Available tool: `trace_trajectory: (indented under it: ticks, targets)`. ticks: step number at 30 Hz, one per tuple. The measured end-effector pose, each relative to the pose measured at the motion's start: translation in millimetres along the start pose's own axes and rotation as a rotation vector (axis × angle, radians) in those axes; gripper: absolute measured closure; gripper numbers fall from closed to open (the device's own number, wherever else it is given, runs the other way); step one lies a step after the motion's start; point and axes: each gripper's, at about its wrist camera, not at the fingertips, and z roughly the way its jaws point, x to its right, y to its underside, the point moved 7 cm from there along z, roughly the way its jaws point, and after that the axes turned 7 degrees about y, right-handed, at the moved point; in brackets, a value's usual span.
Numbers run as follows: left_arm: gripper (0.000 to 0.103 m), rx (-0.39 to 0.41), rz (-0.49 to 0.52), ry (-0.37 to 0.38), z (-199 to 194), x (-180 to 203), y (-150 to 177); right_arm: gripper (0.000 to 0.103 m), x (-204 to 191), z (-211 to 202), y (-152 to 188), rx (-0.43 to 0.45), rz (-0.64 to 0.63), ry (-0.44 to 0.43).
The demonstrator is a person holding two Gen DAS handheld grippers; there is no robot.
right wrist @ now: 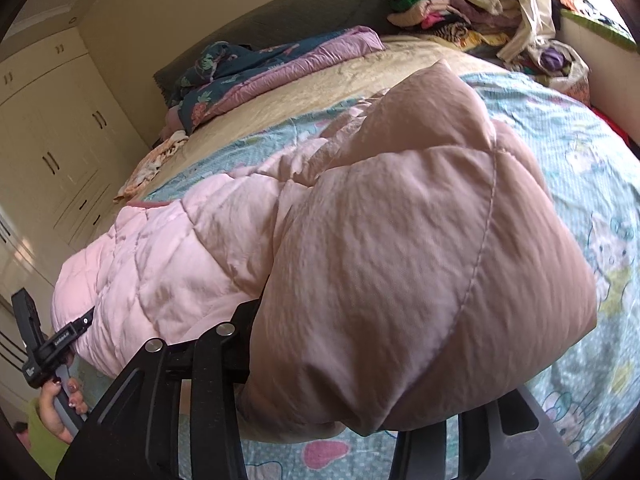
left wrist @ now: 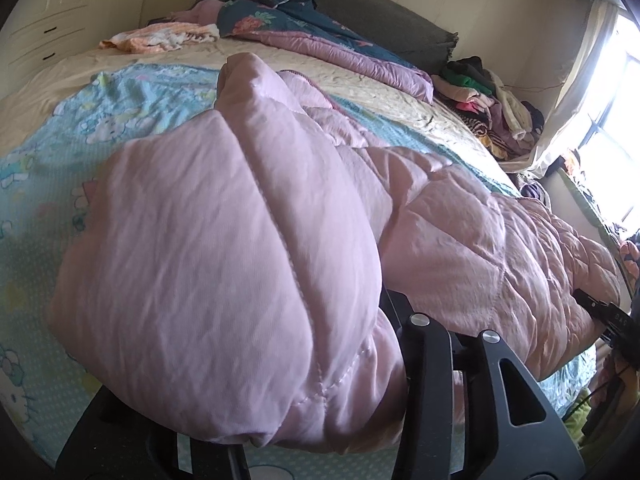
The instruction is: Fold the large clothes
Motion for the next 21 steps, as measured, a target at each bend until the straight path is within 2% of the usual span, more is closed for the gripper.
trace_trajectory:
  ticks: [4, 11, 15, 17, 21]
  targets:
    - [0.064, -0.008, -0.009, -0.006, 3.0, -0.6, 0.5, 0.05, 6.3, 15.2, 0.1, -0.038, 0.044, 0.009]
    - [0.062, -0.018, -0.024, -0.017, 7.3, -1.6, 3.1, 0.036, 11.2, 37.3, 7.5, -0.081, 0.075, 0.028]
    - [0.061, -0.019, -0.03, -0.021, 7.1, -0.2, 3.6, 0.03, 13.6, 37.0, 10.3, -0.087, 0.1, 0.02]
    - [0.061, -0.021, -0.032, -0.02, 7.3, -1.2, 3.5, 0.022, 13.5, 33.7, 11.1, -0.089, 0.107, 0.018]
    - [0.061, -0.022, -0.035, -0.018, 6.5, -1.6, 3.8, 0.014, 16.6, 19.5, 20.4, -0.087, 0.097, -0.001]
